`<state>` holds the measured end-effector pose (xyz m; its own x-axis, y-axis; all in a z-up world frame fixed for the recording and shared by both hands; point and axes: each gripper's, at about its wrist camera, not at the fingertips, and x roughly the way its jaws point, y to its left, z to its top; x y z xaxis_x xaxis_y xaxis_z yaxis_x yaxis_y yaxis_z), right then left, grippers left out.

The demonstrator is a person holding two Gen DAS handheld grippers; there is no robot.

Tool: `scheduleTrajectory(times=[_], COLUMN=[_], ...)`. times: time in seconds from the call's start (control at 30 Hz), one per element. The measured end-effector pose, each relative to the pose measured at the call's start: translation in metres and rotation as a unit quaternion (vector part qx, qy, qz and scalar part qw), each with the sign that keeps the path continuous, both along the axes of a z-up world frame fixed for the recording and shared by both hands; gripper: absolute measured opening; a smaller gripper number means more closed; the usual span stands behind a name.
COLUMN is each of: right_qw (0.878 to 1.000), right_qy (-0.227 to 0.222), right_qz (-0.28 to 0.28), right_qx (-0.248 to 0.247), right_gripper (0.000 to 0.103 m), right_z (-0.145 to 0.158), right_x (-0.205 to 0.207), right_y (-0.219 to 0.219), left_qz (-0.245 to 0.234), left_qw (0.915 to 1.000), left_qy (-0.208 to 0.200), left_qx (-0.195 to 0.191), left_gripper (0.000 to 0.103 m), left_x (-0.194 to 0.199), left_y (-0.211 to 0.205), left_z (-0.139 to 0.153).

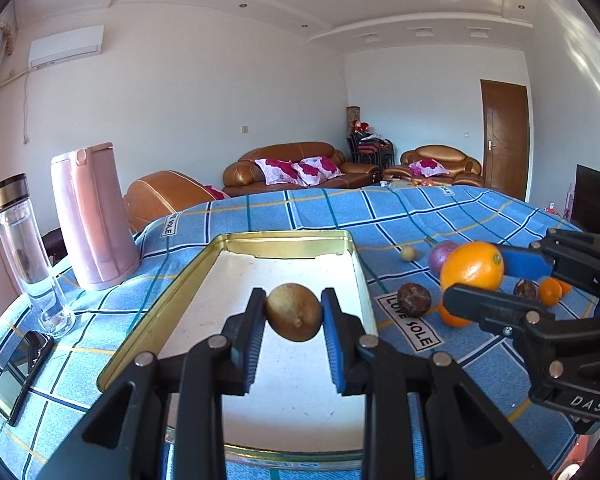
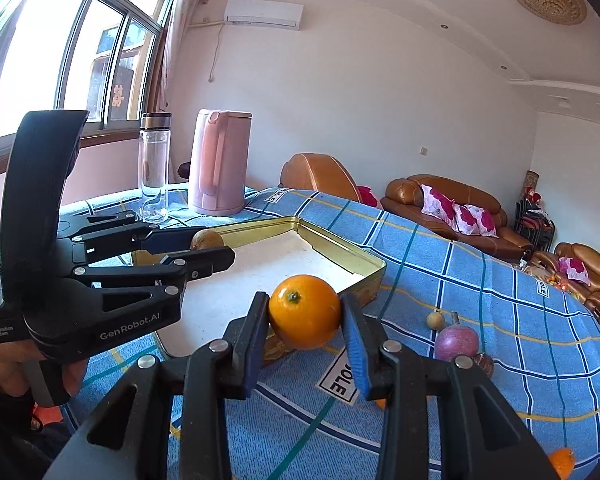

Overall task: Organize fruits
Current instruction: 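Carry the kiwi in the left tool while the right tool carries the orange over the tray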

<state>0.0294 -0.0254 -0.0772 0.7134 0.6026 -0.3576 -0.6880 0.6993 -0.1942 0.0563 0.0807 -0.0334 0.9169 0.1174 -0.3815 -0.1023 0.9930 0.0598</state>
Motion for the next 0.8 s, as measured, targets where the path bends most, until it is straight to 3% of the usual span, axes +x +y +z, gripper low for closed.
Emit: scheduleTrajectory(times=[0.8], right_qw=[0.999], right_qy=[0.020], right_qz=[0.034], right_qx=[-0.024], right_gripper=[0.038], right_z=[-0.007], right_x=[0.022], right_y=[0.054], left_qz=[0.043], left_qw=[0.9986], left_qy=[0.031], left_qx=[0.002], left_gripper=[0.029], left_x=[0.013], left_y=[0.049], left_z=[-0.006])
